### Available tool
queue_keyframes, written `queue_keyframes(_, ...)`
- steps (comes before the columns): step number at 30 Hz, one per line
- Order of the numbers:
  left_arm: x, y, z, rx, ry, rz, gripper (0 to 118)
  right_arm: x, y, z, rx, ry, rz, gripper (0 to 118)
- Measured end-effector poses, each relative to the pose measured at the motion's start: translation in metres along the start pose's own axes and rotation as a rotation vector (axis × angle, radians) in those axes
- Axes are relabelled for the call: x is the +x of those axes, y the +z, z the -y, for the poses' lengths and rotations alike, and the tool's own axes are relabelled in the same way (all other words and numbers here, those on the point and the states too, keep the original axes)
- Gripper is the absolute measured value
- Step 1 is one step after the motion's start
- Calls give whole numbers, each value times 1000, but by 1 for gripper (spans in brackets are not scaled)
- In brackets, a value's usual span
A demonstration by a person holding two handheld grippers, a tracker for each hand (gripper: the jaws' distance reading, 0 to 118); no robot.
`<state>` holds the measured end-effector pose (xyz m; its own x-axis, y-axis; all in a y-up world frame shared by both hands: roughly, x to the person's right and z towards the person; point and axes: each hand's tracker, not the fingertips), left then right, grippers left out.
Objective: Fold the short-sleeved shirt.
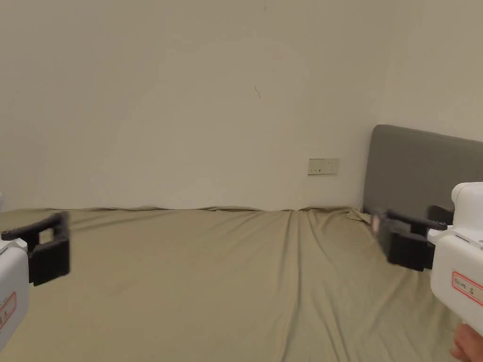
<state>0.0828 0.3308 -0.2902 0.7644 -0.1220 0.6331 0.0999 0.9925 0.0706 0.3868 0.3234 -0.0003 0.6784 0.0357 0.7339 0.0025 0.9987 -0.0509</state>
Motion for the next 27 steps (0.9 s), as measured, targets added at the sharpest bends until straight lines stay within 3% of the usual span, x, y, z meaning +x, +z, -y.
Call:
queue_keyframes(2, 4, 1, 2, 4, -10, 21, 112, -3, -1, 3, 3, 26, -10, 118)
queue_keyframes(5, 13, -1, 3, 11, -72, -7, 112, -9, 0, 7, 25, 50, 7, 118)
queue_keyframes(27, -3, -1, 5, 5, -37, -26, 113, -14, 5, 1, 83, 59, 34, 118)
